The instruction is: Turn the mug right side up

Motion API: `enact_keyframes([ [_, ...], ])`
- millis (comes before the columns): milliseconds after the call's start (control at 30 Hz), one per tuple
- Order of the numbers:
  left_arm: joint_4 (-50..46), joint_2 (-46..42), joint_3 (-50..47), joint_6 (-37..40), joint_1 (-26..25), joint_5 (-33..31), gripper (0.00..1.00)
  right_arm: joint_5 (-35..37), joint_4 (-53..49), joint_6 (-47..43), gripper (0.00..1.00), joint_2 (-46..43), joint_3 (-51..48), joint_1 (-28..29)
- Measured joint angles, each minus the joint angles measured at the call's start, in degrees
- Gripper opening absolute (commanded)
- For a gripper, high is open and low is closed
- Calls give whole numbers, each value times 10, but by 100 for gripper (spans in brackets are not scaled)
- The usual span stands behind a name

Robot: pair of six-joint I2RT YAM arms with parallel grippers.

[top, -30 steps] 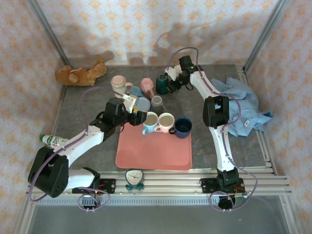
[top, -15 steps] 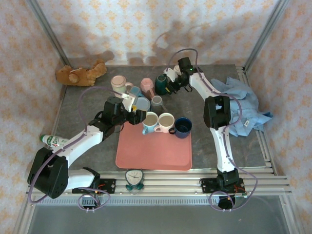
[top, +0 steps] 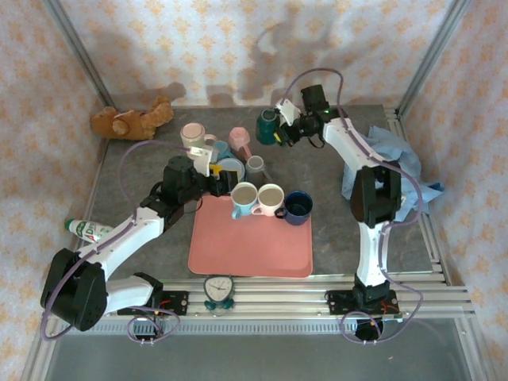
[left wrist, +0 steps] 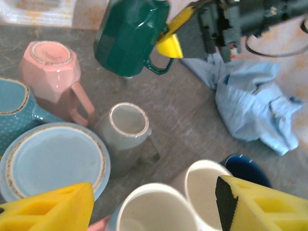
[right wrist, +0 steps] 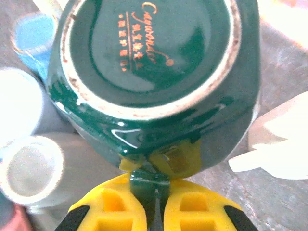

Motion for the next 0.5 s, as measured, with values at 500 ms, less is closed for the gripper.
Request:
enact_keyframes([
  [500,61,-80,4,-238,0,-38,72,-21,163,203,0,-287,-200,30],
])
